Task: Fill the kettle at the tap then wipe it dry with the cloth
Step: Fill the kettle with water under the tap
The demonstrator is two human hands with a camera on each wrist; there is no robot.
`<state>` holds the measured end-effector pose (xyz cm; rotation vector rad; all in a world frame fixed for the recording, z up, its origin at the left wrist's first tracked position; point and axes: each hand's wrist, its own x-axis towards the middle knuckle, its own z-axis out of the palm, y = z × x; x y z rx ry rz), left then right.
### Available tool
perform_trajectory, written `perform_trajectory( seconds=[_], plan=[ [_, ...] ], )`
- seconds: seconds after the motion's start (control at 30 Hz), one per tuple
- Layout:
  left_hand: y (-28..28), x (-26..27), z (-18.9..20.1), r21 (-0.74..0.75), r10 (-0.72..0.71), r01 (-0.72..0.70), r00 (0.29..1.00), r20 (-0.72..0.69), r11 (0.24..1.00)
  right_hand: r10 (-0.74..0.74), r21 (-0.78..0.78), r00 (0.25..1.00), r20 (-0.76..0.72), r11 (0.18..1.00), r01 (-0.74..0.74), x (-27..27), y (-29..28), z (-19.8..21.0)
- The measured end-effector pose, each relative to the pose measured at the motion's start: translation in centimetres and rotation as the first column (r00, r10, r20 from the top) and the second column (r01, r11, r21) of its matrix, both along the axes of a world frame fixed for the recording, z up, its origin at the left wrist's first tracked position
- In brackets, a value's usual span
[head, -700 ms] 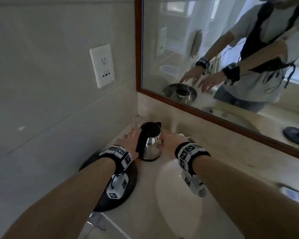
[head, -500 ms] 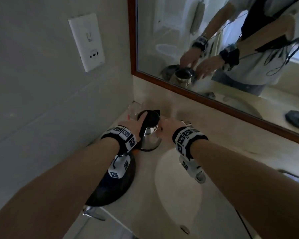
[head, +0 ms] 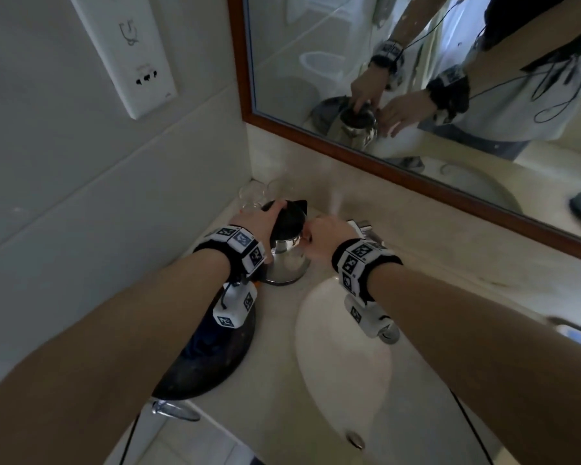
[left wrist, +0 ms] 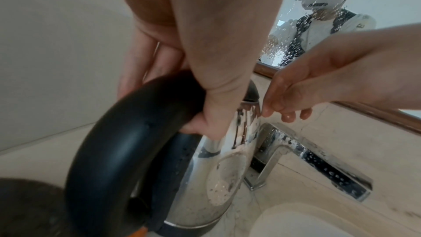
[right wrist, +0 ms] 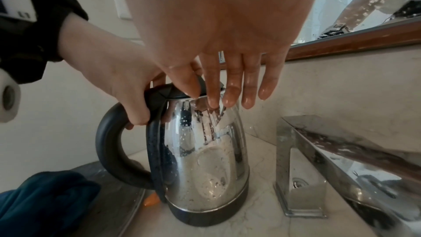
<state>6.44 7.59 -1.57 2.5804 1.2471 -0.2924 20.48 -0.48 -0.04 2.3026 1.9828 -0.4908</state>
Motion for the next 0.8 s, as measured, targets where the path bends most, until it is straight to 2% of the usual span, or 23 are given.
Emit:
perform_trajectory(
  seconds=[0.2, 0.37, 0.53, 0.63, 0.8],
  plan=[
    [-3.6, 0.3, -0.2, 0.057, 0.095, -0.100, 0.991, 0.098, 0.993, -0.141, 0.030, 0.987, -0.072, 0.989, 0.144, 3.9, -1.8, 1.2],
    [-7.8, 0.1, 0.2, -0.088, 0.192, -0.176, 0.950, 0.245, 0.980, -0.243, 0.062, 0.968, -0.065, 0.967, 0.247, 8.3, -3.5, 2.8],
    [-12.5, -0.1, 1.3, -0.199, 0.237, -0.166, 0.876, 0.421, 0.966, -0.311, 0.053, 0.944, -0.106, 0.947, 0.318, 10.5, -4.9, 3.5],
    [-15.3, 0.4, 1.5, -0.254, 0.252, -0.135, 0.820, 0.514, 0.958, -0.326, 0.025, 0.941, -0.095, 0.944, 0.329, 11.3, -5.6, 3.2],
    [-18.4, 1.2, -0.7, -0.353, 0.314, -0.117, 0.756, 0.575, 0.928, -0.357, -0.045, 0.928, -0.106, 0.934, 0.354, 12.5, -6.0, 1.2]
  ],
)
